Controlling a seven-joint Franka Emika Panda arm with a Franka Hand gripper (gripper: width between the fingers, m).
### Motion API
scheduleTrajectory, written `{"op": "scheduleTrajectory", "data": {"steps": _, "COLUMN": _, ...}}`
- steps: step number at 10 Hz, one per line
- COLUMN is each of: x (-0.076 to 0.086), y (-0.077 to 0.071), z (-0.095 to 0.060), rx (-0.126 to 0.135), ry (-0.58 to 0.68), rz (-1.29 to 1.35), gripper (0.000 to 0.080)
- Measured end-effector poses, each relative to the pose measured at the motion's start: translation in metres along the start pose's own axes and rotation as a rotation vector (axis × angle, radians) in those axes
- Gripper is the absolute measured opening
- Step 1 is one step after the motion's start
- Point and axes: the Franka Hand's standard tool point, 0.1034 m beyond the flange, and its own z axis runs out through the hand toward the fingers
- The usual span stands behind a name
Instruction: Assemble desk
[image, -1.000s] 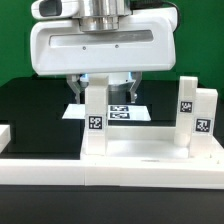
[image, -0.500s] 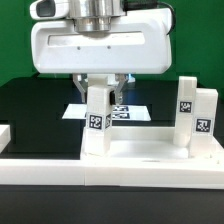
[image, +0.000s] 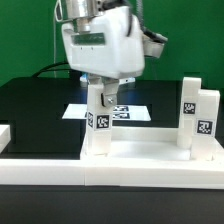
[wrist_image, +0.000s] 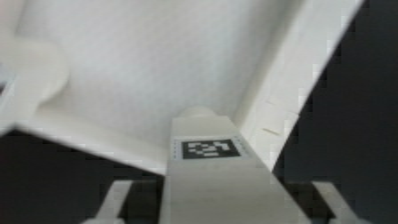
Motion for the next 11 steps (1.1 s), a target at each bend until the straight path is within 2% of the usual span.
{"op": "scheduleTrajectory", "data": {"steps": 1, "x": 0.0008, "y": -0.0011, "z": 0.0001, "rx": 0.031, "ry": -0.035, "rz": 0.197, "gripper": 0.0297}}
{"op": "scheduleTrajectory", "data": {"steps": 2, "x": 0.0009, "y": -0.0015, "z": 0.0002, "rx": 0.039, "ry": -0.043, "rz": 0.303, "gripper": 0.0297}}
{"op": "scheduleTrajectory", "data": {"steps": 4, "x": -0.0009, "y": -0.0023, "z": 0.0003, "rx": 0.034, "ry": -0.048, "rz": 0.444, "gripper": 0.0297}}
{"op": "scheduleTrajectory", "data": {"steps": 6, "x": -0.0006, "y": -0.0022, "z": 0.0004, "rx": 0.034, "ry": -0.047, "rz": 0.431, "gripper": 0.0296}}
{"op": "scheduleTrajectory", "data": {"steps": 7, "x": -0.0007, "y": -0.002, "z": 0.0005, "rx": 0.035, "ry": -0.046, "rz": 0.391, "gripper": 0.052}}
{"op": "scheduleTrajectory", "data": {"steps": 8, "x": -0.0018, "y": -0.0001, "z": 0.0021, "rx": 0.031, "ry": -0.043, "rz": 0.21, "gripper": 0.052}}
{"op": "scheduleTrajectory", "data": {"steps": 9, "x": -0.0044, "y": 0.0004, "z": 0.003, "rx": 0.028, "ry": -0.045, "rz": 0.042, "gripper": 0.0628}}
{"op": "scheduleTrajectory", "data": {"steps": 11, "x": 0.001, "y": 0.0052, "z": 0.0043, "rx": 0.046, "ry": -0.021, "rz": -0.156, "gripper": 0.0646}}
